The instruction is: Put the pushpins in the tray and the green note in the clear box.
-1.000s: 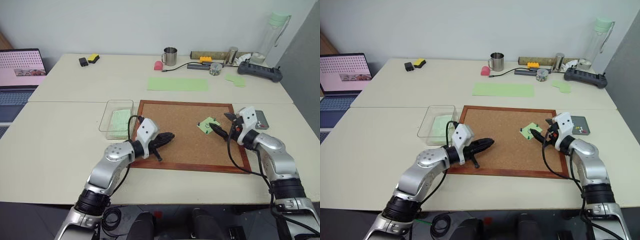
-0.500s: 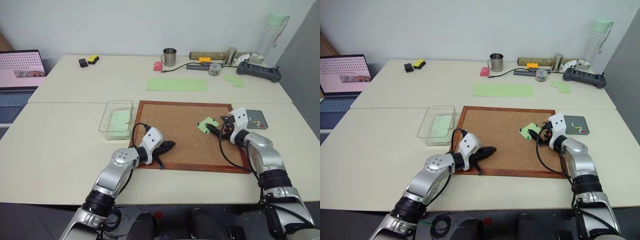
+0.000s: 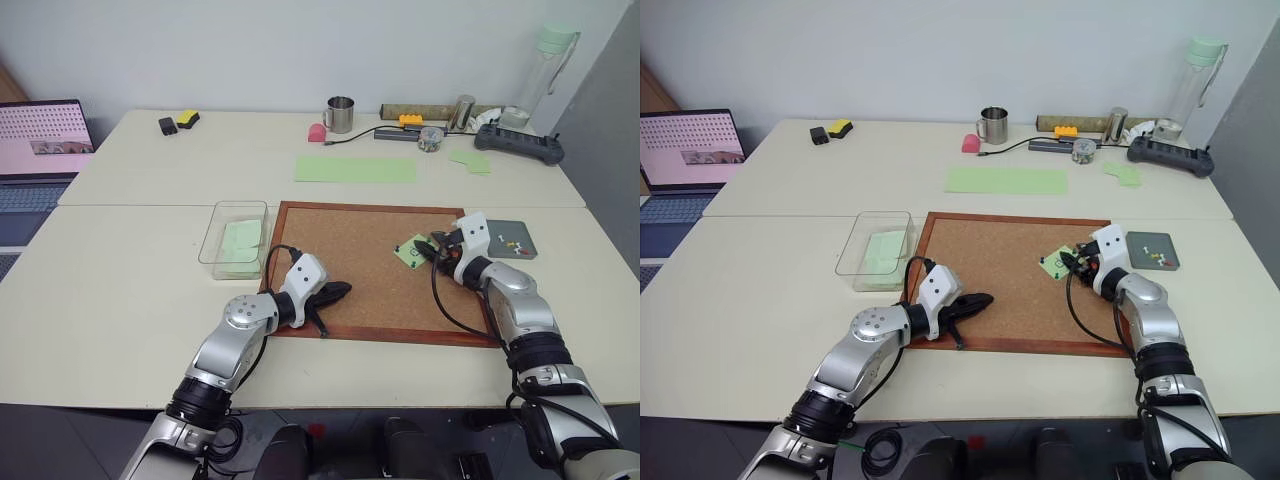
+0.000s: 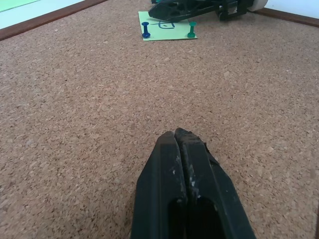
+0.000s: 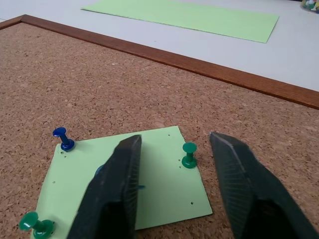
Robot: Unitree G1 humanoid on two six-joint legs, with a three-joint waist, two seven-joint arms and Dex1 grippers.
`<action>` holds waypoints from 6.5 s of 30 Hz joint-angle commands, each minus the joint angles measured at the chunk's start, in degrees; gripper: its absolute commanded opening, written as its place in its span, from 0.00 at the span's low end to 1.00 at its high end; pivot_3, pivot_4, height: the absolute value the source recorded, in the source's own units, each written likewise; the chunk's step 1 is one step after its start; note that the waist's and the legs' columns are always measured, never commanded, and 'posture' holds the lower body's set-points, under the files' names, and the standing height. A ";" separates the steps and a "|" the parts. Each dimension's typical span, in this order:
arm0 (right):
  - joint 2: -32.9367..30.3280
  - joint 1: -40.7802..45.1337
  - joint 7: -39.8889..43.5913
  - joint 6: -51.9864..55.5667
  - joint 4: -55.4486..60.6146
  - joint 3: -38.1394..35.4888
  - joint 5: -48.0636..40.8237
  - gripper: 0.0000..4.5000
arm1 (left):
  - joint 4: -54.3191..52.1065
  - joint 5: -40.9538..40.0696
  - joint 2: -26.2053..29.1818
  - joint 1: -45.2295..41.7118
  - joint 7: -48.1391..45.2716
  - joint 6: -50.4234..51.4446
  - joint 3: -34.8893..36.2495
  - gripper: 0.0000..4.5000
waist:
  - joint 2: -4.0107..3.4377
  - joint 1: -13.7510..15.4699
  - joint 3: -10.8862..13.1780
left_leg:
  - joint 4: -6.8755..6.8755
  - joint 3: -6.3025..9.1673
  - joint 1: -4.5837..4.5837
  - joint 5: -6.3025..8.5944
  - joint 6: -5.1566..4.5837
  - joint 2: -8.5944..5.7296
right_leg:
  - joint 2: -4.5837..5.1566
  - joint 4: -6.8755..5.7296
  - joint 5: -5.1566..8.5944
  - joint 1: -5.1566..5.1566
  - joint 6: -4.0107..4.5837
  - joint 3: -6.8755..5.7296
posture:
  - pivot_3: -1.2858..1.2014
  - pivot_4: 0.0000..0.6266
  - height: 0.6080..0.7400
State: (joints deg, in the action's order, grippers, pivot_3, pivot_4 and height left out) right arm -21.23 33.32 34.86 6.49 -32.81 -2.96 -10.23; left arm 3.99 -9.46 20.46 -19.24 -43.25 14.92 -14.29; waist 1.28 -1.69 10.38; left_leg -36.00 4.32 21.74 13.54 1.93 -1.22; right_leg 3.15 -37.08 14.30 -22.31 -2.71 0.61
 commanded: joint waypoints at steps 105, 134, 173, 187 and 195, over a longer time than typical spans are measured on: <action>-0.12 -12.60 4.00 7.84 23.69 2.78 -5.22 0.00 | -0.62 2.14 0.73 3.40 1.18 3.90 0.17 0.00 | -0.29 -0.17 -0.17 | 0.01 0.02 -0.09 0.03 -0.05 0.04 | -0.04 -0.01 0.10 0.03 -0.19 0.06 | 0.52 0.24 1.00; -9.72 -3.03 -9.58 7.52 9.97 -12.29 -5.25 0.00 | 0.74 2.68 0.69 2.91 -0.45 2.24 -1.01 0.00 | -0.31 -0.14 -0.19 | 0.03 -0.10 -0.09 0.03 -0.06 0.03 | -0.04 0.00 0.01 0.03 -0.01 0.08 | 0.52 0.24 1.00; 2.79 -3.77 0.75 10.65 17.29 6.92 -1.44 0.92 | -0.11 2.54 1.19 3.51 0.35 3.07 0.05 0.00 | -0.36 -0.16 -0.22 | 0.00 0.08 -0.09 0.03 -0.06 0.03 | -0.04 -0.02 -0.01 0.02 -0.05 0.06 | 0.52 0.24 1.00; 4.70 -0.78 -0.15 8.54 12.78 5.58 -0.18 0.48 | -0.70 2.51 1.08 4.11 0.97 3.13 0.26 0.00 | -0.36 -0.24 -0.22 | 0.02 0.08 -0.09 0.04 -0.06 0.03 | -0.05 -0.01 -0.01 0.01 -0.04 0.06 | 0.52 0.24 1.00; 4.73 -0.50 -0.31 7.82 11.87 5.15 -0.08 0.09 | -0.70 2.48 1.10 4.23 1.24 2.94 0.16 0.00 | -0.36 -0.26 -0.22 | 0.02 0.07 -0.09 0.04 -0.06 0.04 | -0.05 -0.01 -0.01 0.01 -0.04 0.07 | 0.52 0.24 1.00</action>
State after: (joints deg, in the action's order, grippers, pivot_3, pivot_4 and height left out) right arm -16.65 31.36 34.62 15.52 -21.75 3.13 -10.16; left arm 1.32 -8.52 20.58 -16.72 -42.03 16.07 -13.27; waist 0.92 -1.94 10.16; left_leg -35.99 4.38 21.65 13.58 1.86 -1.18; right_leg 3.10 -37.09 14.29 -22.30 -2.75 0.68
